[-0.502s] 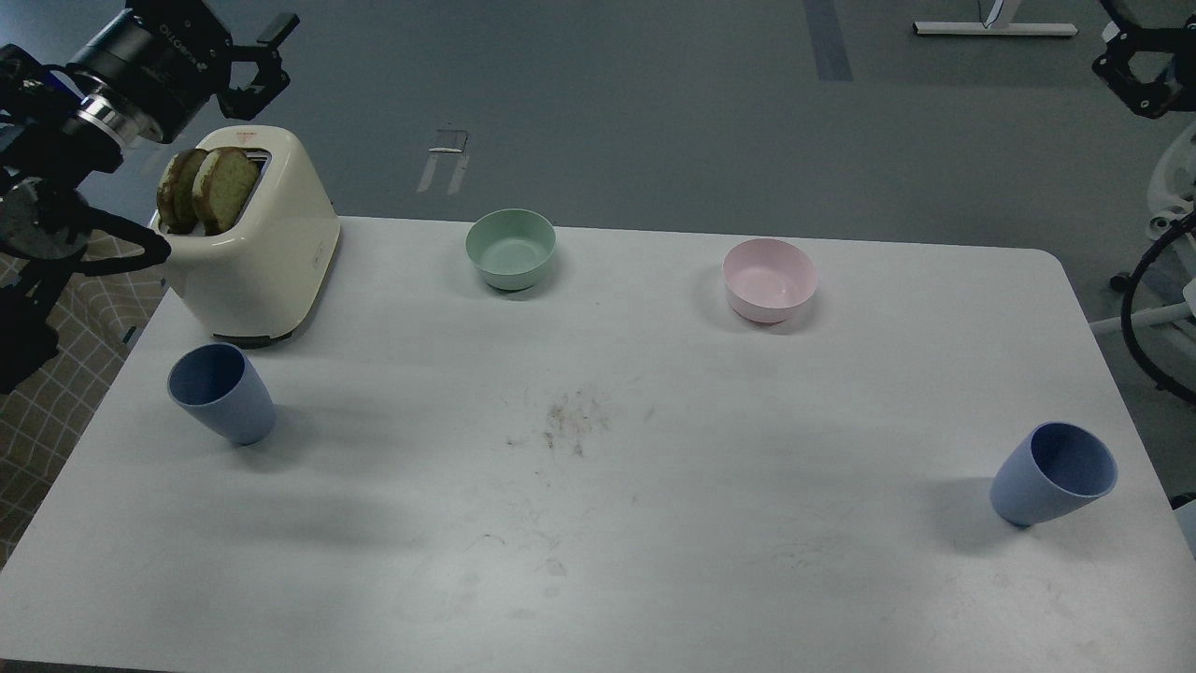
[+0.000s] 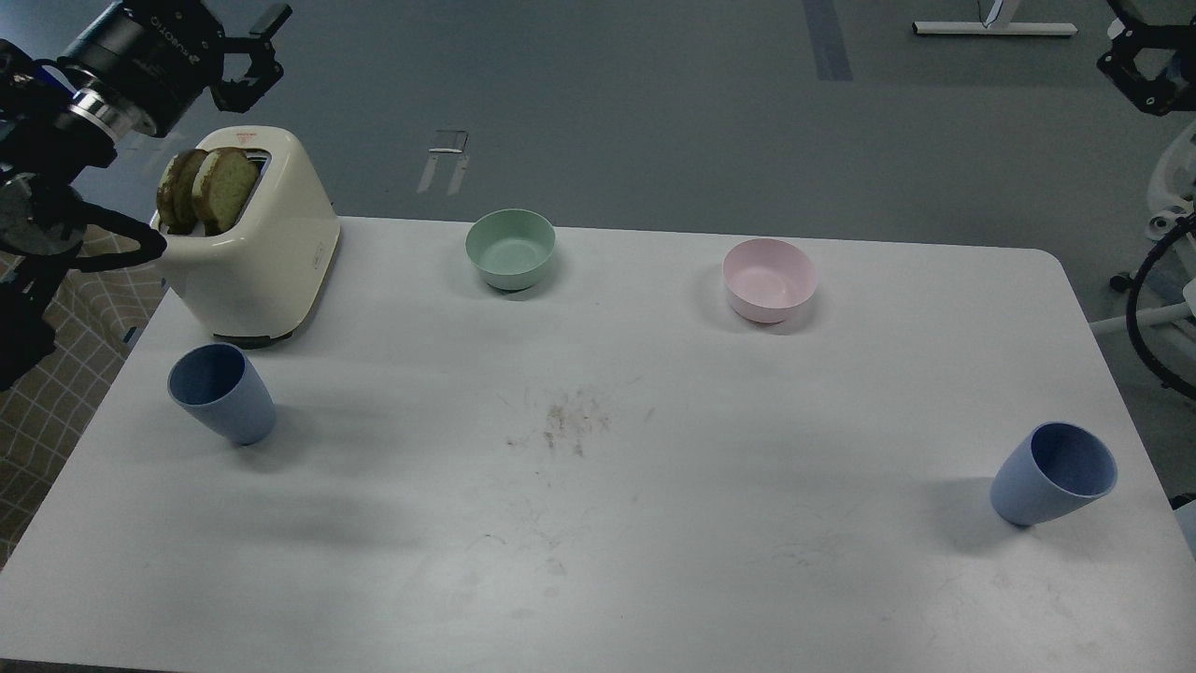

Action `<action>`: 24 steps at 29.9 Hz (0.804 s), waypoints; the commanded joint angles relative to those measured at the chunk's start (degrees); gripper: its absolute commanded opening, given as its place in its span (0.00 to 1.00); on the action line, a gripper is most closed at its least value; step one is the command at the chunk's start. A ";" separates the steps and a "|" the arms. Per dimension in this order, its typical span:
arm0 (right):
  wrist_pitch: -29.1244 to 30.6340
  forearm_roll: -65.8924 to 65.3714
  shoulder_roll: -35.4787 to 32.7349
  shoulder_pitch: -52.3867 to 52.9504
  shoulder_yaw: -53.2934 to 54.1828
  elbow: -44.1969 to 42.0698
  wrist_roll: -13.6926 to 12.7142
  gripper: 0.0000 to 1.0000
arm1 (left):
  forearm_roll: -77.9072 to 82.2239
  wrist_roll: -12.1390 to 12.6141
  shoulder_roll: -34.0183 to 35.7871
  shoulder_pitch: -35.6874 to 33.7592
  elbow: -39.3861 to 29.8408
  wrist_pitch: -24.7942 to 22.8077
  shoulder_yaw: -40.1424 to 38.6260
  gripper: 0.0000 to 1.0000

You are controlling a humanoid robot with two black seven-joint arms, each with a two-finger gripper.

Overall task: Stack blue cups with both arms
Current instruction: 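Move the left arm down toward the blue cup near the toaster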

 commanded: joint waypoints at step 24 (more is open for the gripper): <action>0.00 0.15 -1.45 -3.22 4.52 2.46 0.08 1.00 | 23.59 -4.62 24.10 4.92 -12.44 0.00 1.10 0.92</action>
